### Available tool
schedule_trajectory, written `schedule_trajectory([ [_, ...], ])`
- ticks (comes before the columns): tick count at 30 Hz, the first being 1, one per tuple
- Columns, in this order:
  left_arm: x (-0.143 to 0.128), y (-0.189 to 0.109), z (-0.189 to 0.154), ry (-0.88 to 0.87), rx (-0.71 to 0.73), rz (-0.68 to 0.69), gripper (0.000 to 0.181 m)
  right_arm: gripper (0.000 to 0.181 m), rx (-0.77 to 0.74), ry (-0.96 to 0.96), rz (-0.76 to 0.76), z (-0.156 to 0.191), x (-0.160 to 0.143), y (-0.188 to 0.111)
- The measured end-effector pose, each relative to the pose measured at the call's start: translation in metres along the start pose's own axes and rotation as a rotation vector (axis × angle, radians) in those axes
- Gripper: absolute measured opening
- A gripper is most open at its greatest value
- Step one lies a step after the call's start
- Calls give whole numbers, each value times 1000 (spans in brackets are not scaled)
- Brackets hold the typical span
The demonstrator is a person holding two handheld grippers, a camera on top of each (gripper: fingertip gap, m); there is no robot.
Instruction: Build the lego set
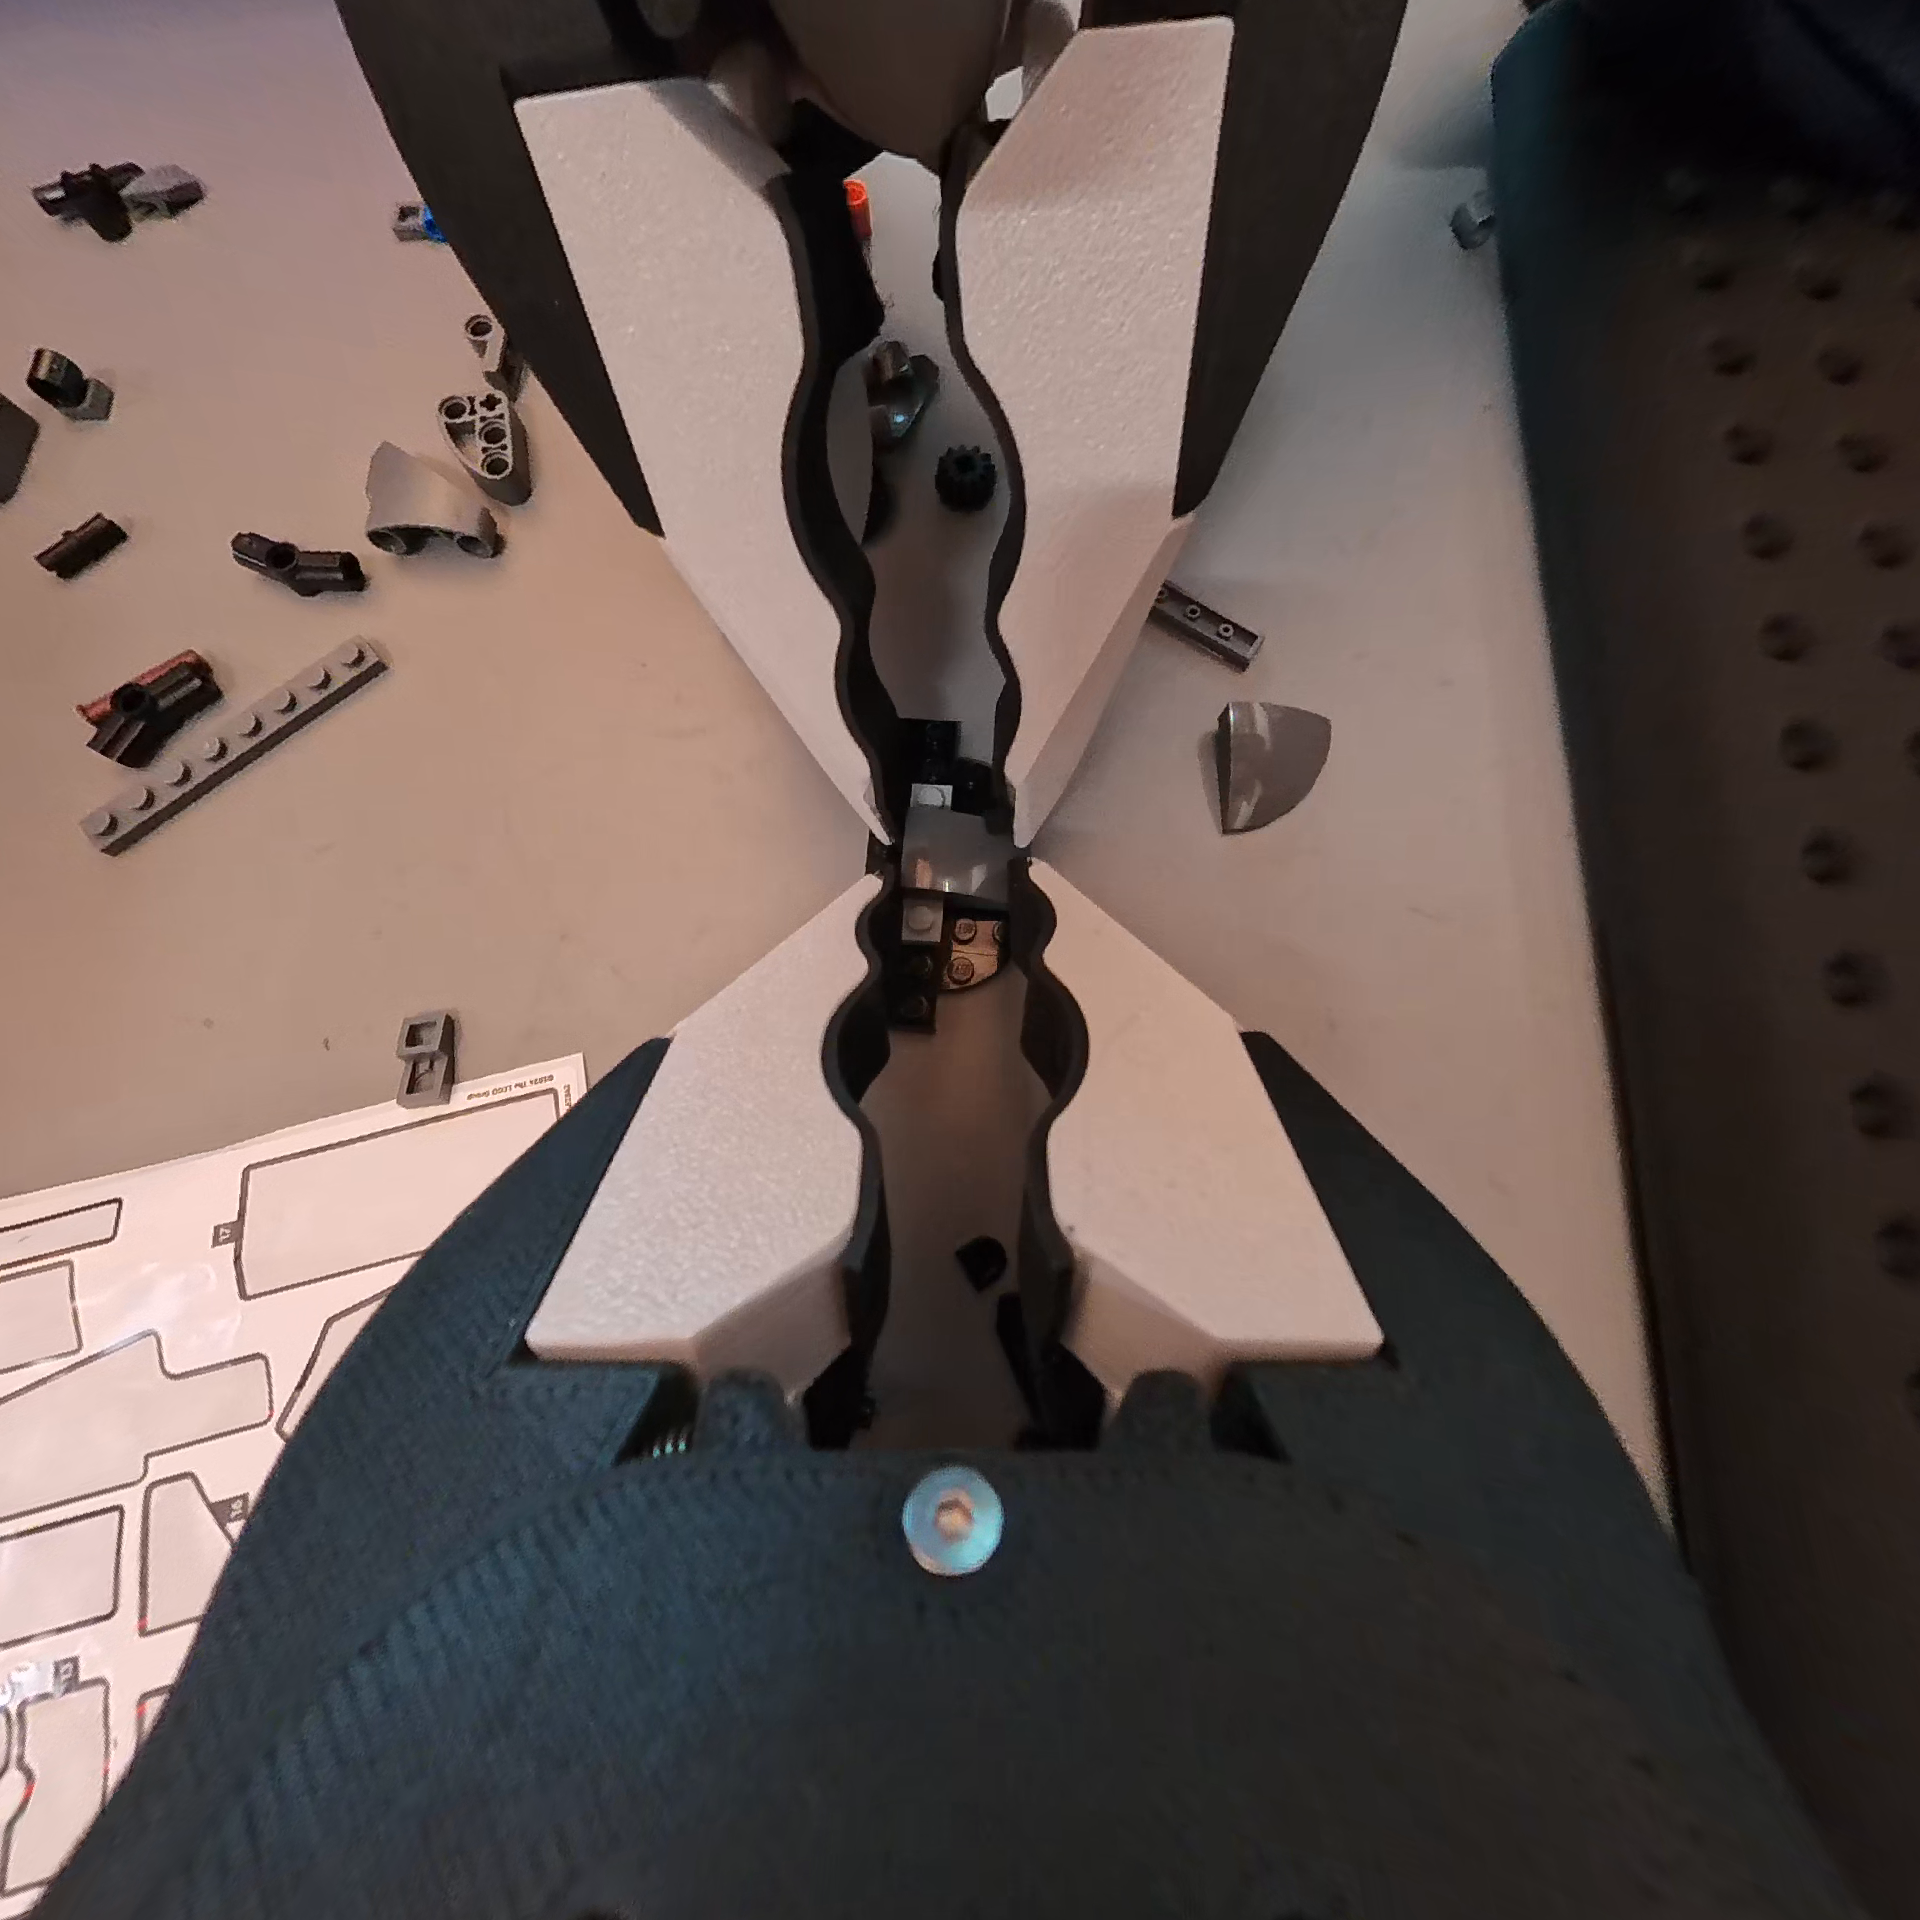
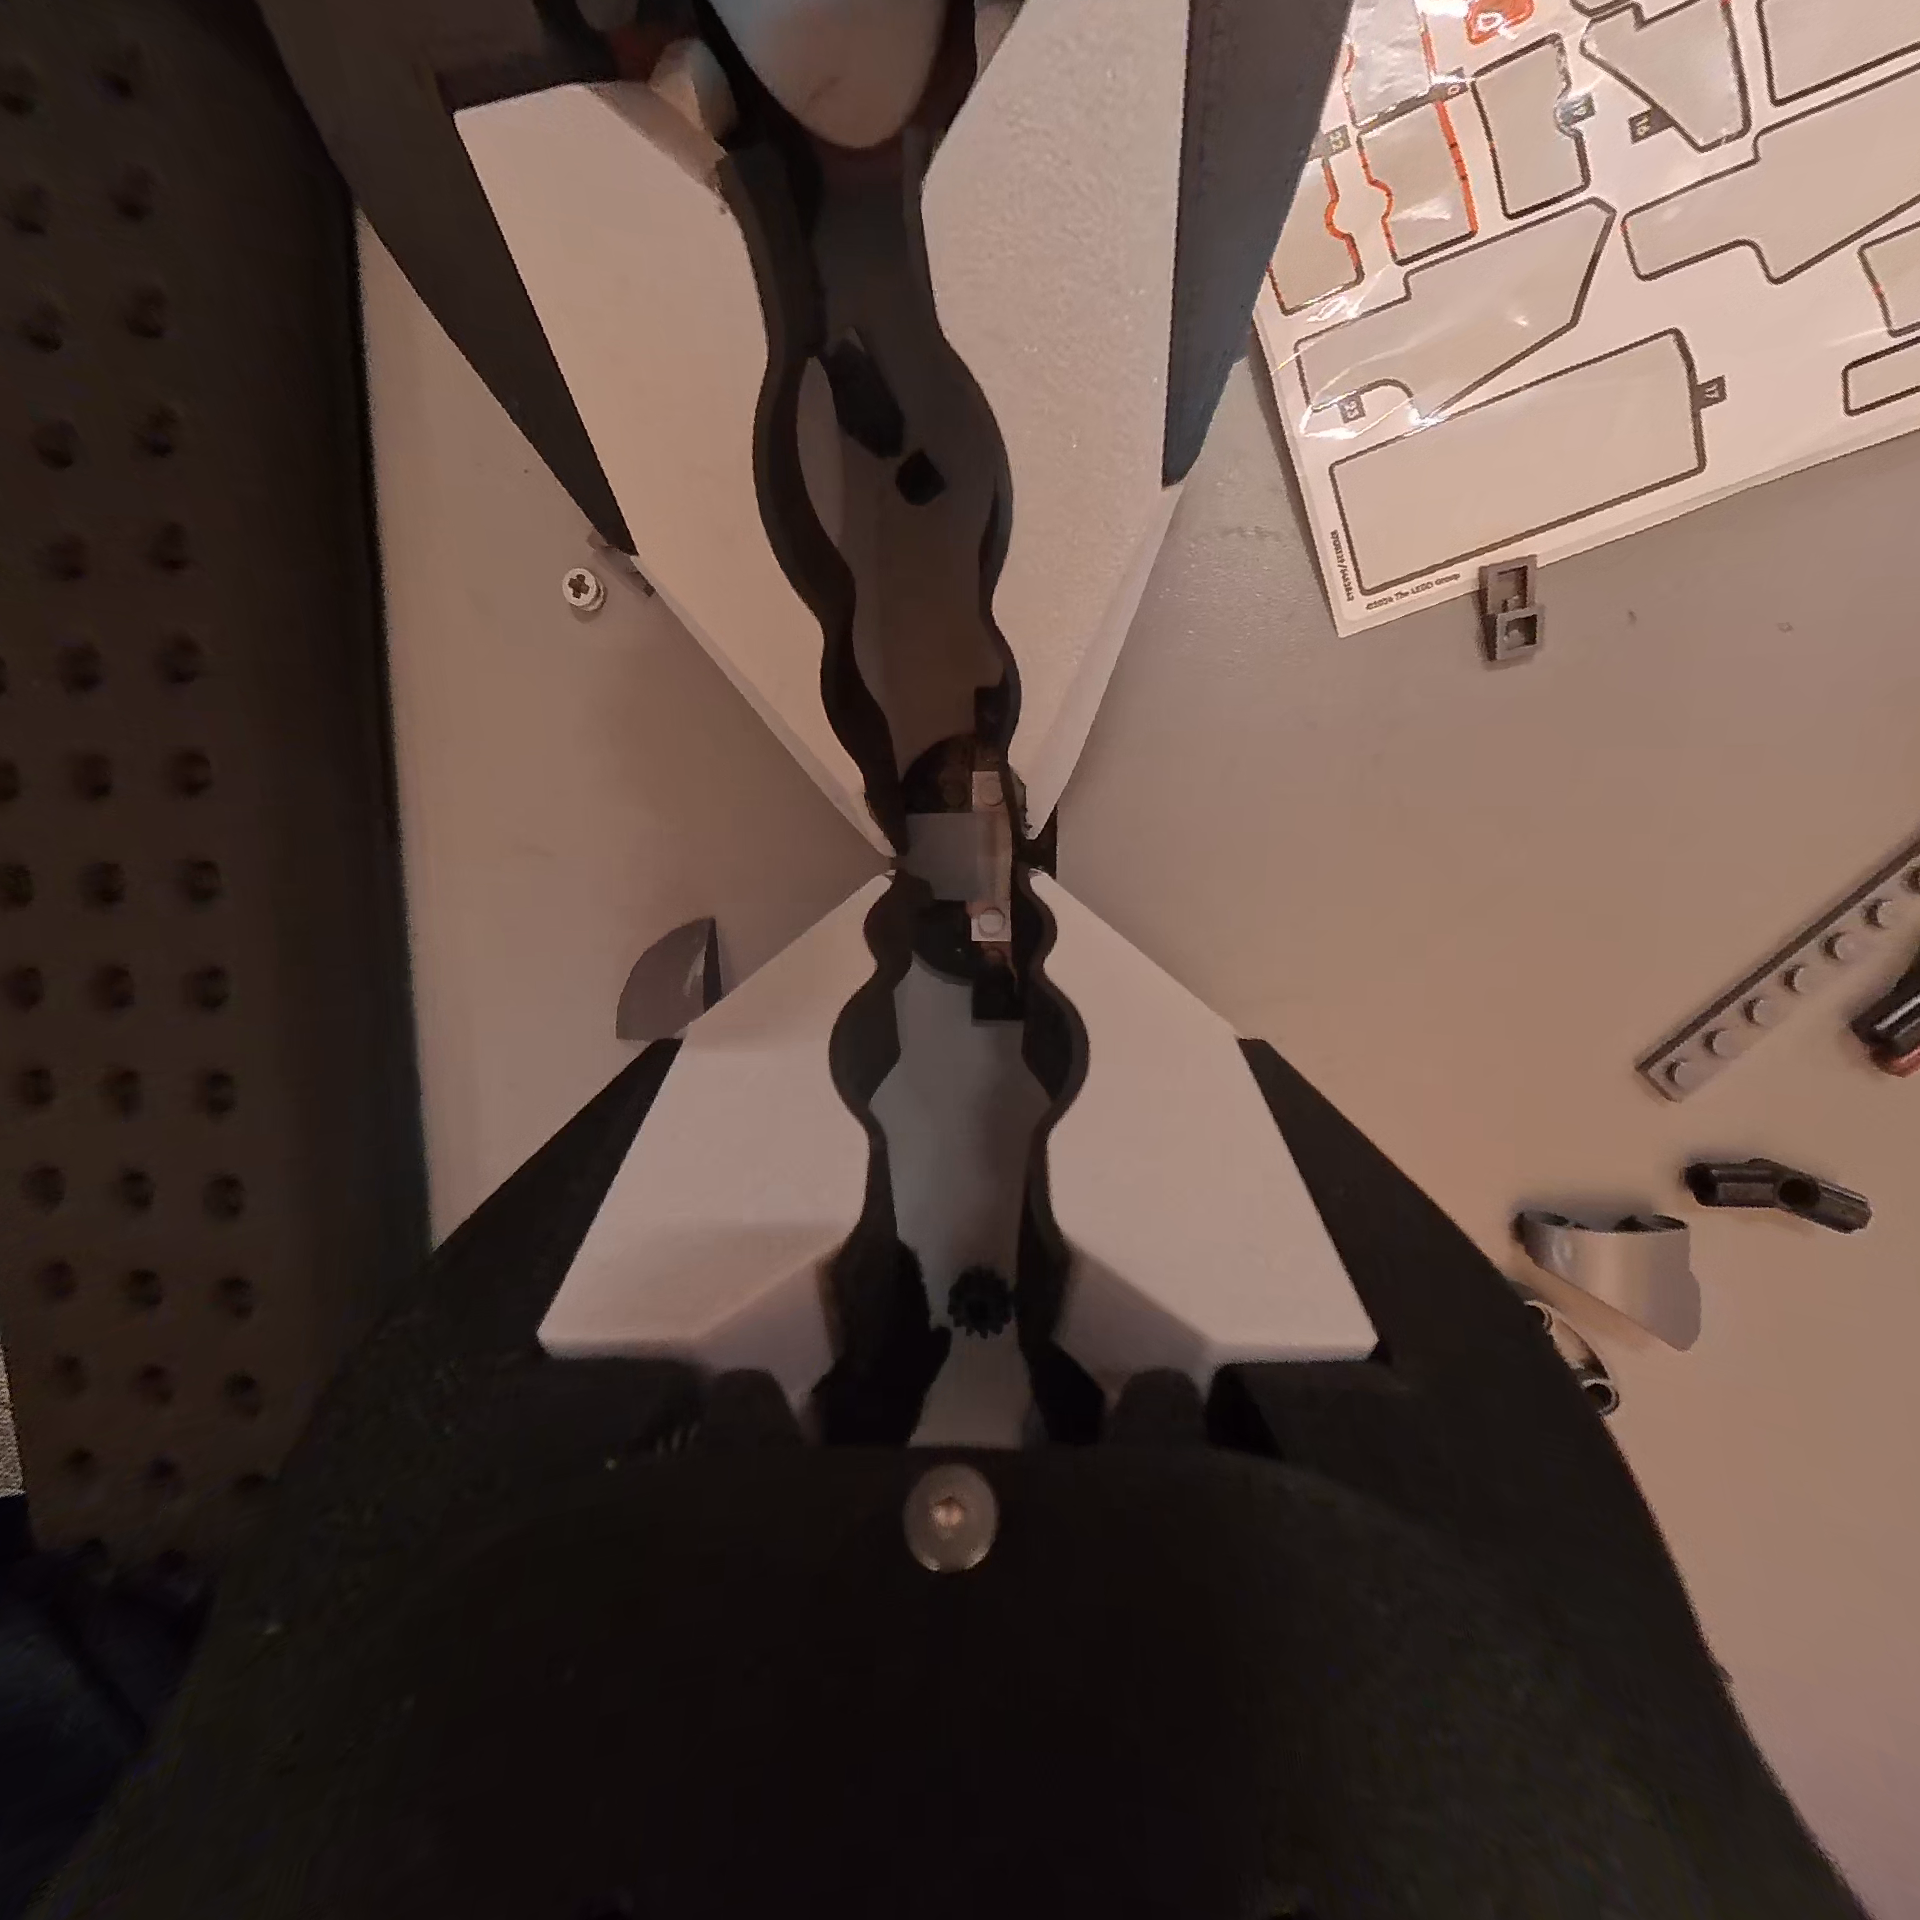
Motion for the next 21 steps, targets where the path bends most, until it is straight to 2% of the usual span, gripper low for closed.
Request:
schedule_trajectory([
  [21, 0, -9, 4, -49, -12, -32, 23, 10, 3, 39, -110, -10, 2, -12],
])
Point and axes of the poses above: each gripper's, where its closed fingertips meet, y out along the fingers, x out of its top, z = x × y across the jaws, the point moved 1 cm from there along -y, back along the fingers, and after that the axes turned 4 degrees about -y, right-handed, at the moved point
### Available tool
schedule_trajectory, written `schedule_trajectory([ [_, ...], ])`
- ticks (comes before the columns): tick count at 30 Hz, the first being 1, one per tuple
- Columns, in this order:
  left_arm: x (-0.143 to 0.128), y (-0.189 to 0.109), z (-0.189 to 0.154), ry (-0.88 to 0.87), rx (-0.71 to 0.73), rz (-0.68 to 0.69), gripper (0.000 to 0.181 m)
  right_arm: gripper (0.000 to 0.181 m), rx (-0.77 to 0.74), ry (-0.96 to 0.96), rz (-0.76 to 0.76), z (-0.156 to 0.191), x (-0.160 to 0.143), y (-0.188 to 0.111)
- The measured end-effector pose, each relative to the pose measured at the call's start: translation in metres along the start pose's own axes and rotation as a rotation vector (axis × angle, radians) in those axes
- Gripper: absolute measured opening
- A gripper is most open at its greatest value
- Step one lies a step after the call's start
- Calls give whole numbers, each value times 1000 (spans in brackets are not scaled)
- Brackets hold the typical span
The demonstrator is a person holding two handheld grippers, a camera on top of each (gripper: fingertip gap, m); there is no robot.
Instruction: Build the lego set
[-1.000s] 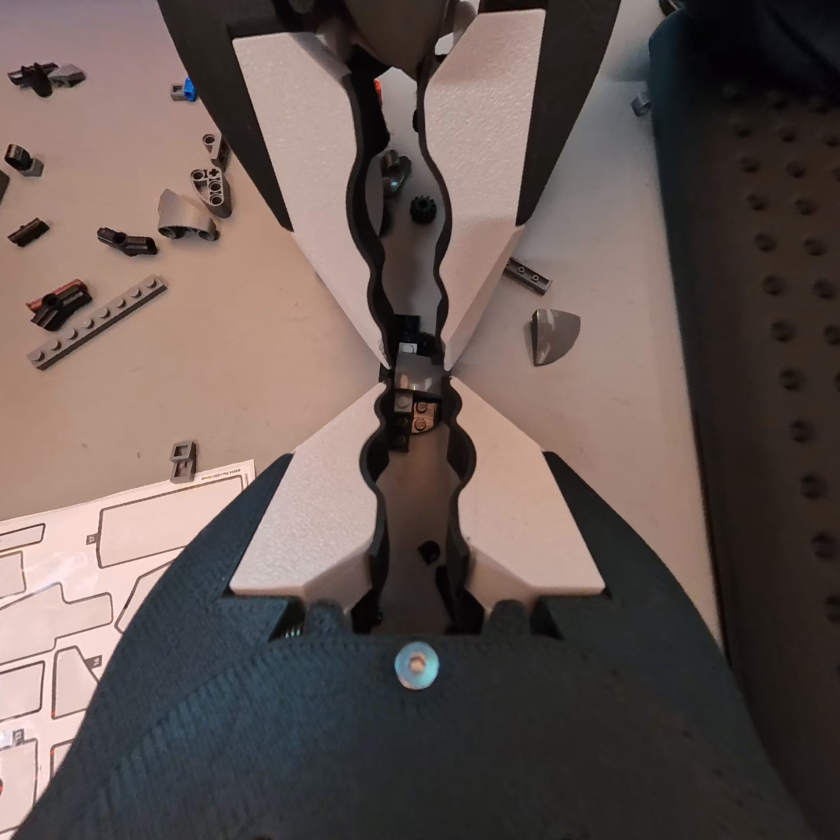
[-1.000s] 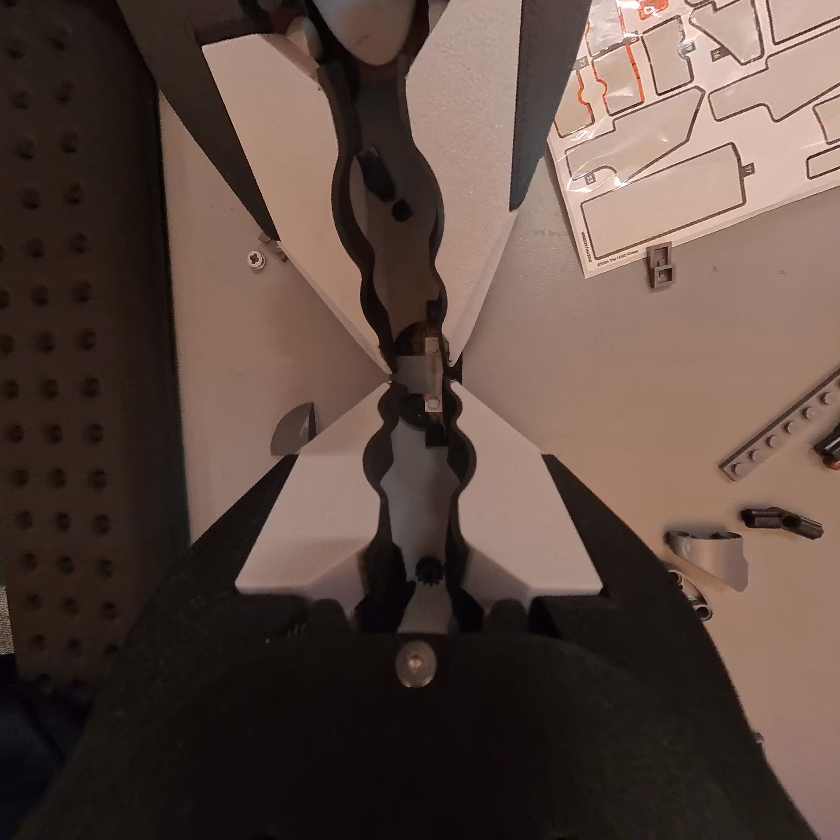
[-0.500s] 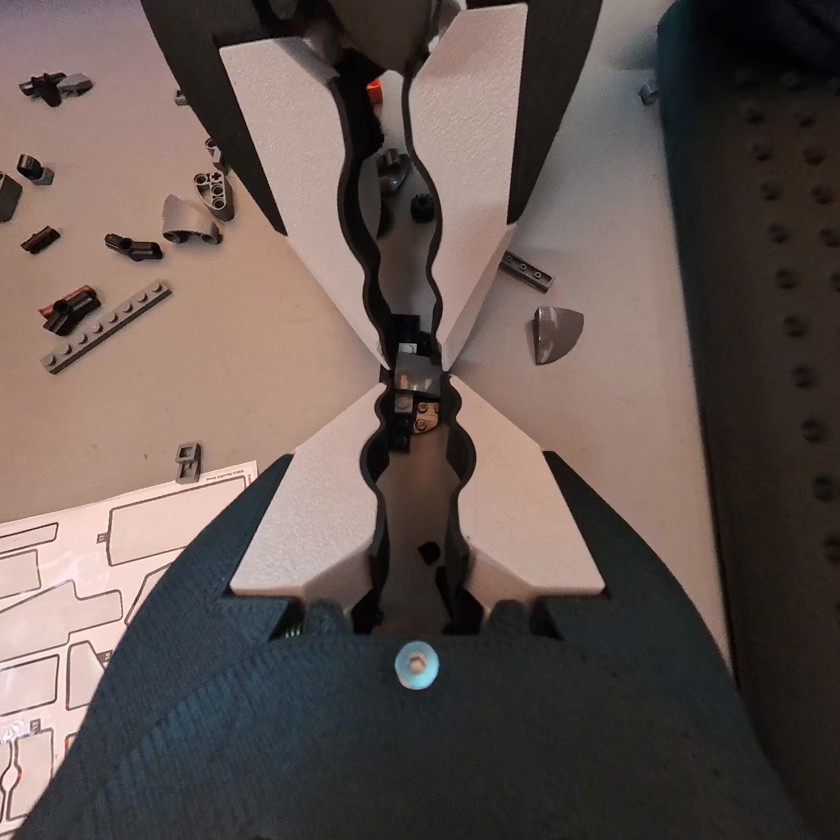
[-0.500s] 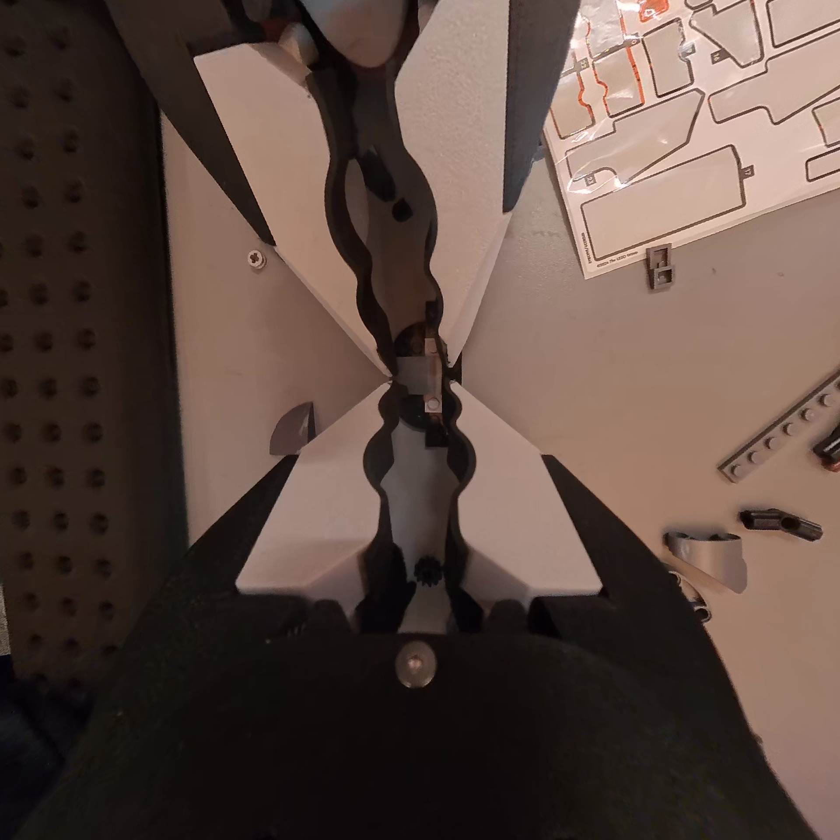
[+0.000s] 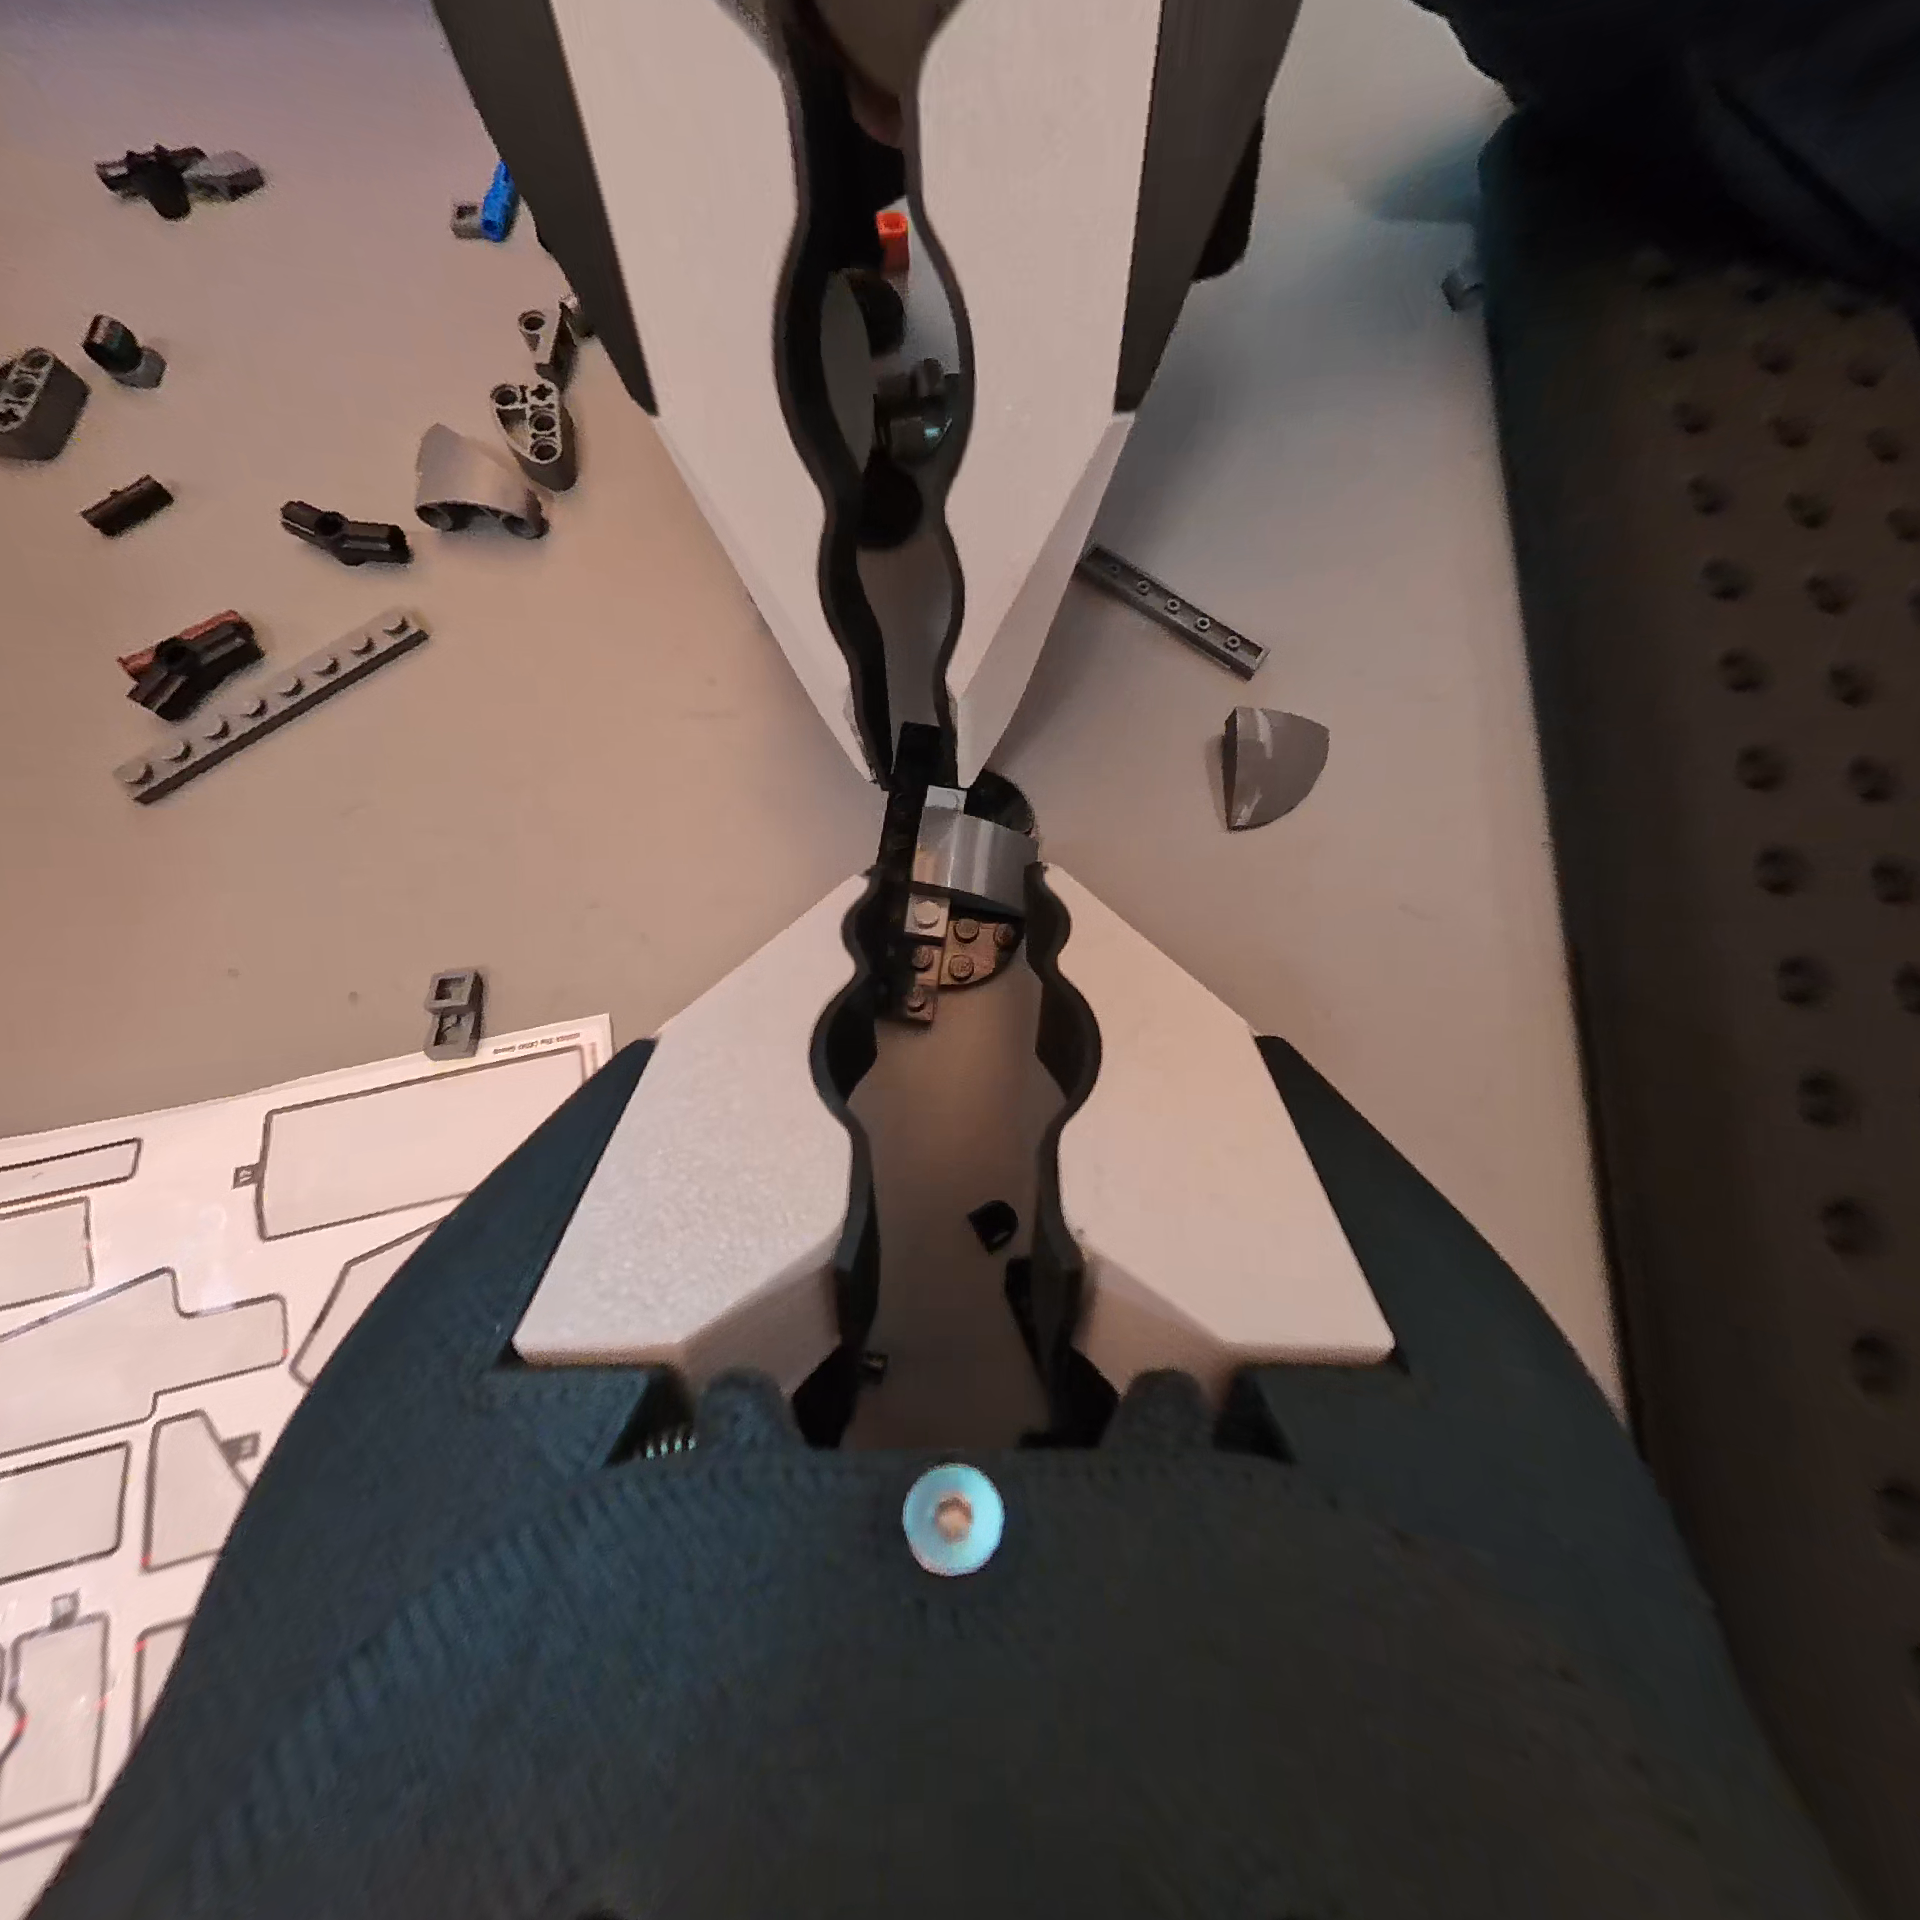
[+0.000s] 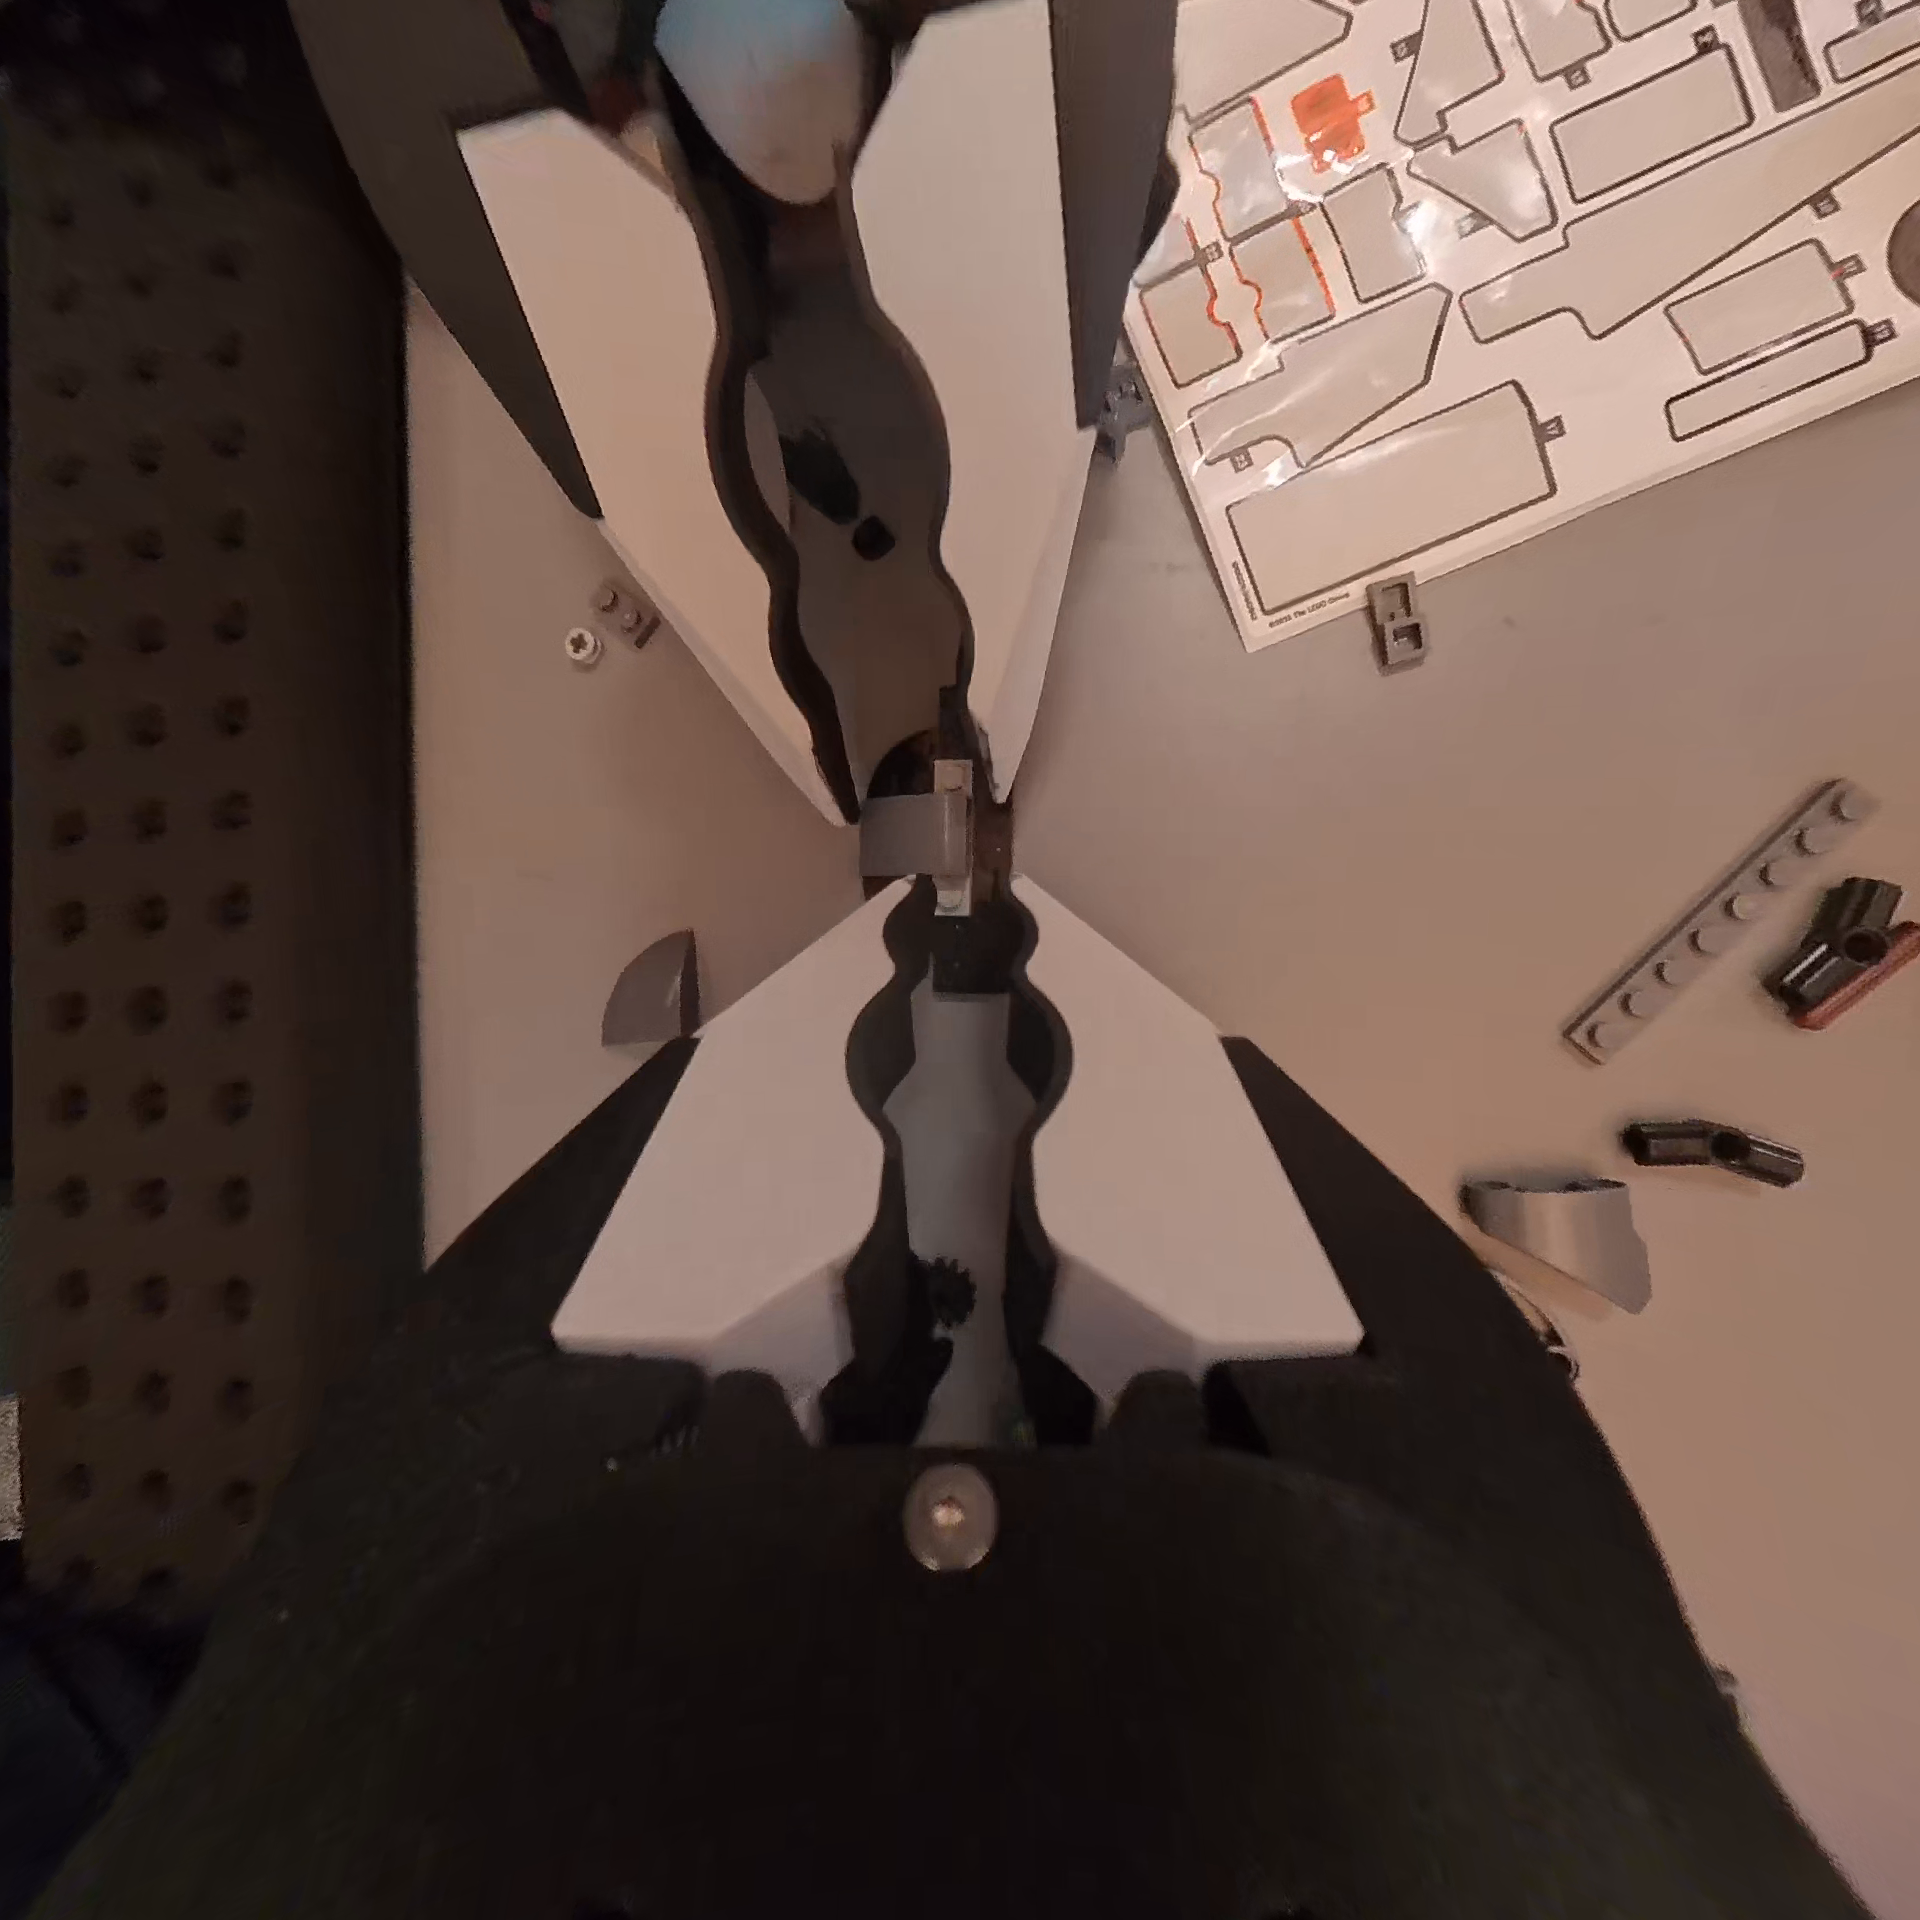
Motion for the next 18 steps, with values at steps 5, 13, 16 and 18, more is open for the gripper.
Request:
schedule_trajectory([
  [5, 0, -5, 3, -34, -4, -17, 23, 12, 8, -4, 39, 2, -4, 7],
  [13, -1, -2, 3, -29, -5, -9, 17, 14, 21, -20, 30, 8, 2, 8],
  [16, -3, 0, 1, -15, -5, 8, 14, 13, 27, -23, 44, 9, 1, 12],
  [18, -2, 1, -1, -10, -13, 8, 11, 13, 31, -24, 47, 10, 2, 13],
])
Point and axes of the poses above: each gripper's, where its closed fingertips meet, y out along the fingers, x out of its top, z = x × y across the jaws, the point moved 1 cm from there along -y, back along the fingers, and after that the axes turned 4 degrees about -y, right-handed, at the moved point
